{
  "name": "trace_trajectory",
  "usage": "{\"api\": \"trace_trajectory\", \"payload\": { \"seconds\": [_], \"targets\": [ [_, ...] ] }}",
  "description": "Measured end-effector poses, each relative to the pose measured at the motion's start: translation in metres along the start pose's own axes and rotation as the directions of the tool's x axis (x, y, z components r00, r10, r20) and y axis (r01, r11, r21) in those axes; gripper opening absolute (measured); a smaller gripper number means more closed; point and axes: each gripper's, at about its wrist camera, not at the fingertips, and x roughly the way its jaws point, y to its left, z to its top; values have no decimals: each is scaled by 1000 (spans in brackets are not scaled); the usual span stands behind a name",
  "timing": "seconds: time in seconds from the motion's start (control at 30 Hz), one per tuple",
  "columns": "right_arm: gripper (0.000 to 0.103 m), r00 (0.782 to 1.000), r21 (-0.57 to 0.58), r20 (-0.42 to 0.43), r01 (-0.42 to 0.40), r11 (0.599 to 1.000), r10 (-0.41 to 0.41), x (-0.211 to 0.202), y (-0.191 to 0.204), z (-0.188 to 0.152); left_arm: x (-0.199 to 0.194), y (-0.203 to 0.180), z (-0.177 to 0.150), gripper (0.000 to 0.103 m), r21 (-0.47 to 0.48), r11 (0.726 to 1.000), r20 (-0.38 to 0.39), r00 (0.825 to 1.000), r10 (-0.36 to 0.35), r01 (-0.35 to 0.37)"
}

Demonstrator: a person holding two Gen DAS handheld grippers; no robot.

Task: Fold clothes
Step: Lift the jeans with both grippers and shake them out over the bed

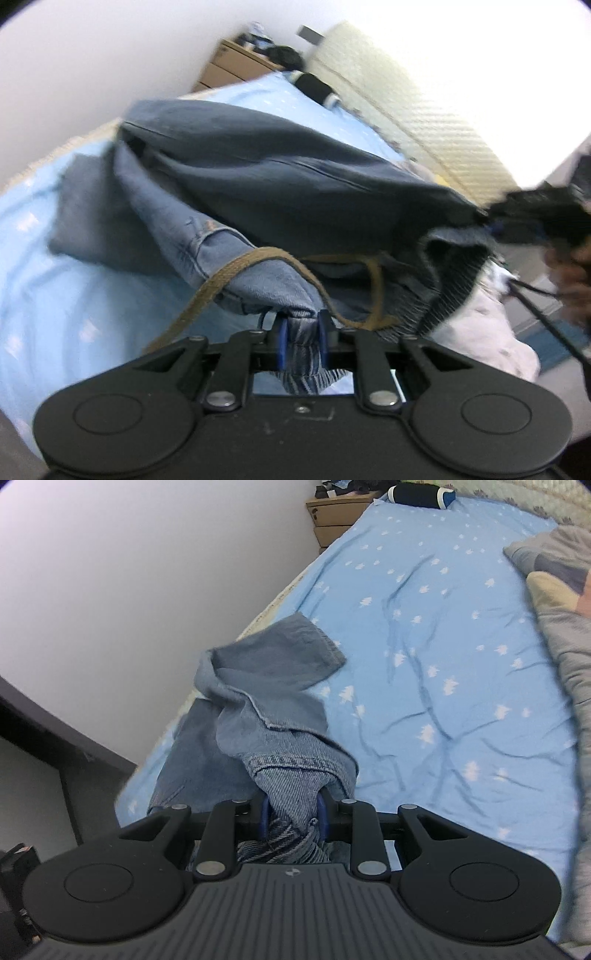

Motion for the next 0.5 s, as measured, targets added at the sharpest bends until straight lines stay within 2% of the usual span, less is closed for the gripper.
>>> {"api": "trace_trajectory", "payload": {
  "seconds": [0.13, 0.23, 0.37, 0.5],
  "targets": [
    [24, 997, -32, -17, 71, 997, -72, -7, -20, -10, 15, -36, -23, 14, 42, 997, -51, 997, -58, 61],
    [24, 993, -76, -25, 115, 990, -118, -13, -37, -13, 34, -59, -32, 14, 61, 995, -85, 994, -76, 81],
    [23, 990, -119, -25, 138, 983, -142, -17, -72, -9, 60, -98, -48, 14, 86, 993, -107, 992, -67, 76],
    [23, 991, -164, -31, 120, 979, -127, -20, -116, -3, 100, -144, -63, 14, 108, 992, -109, 992, -58, 69]
  ]
}}
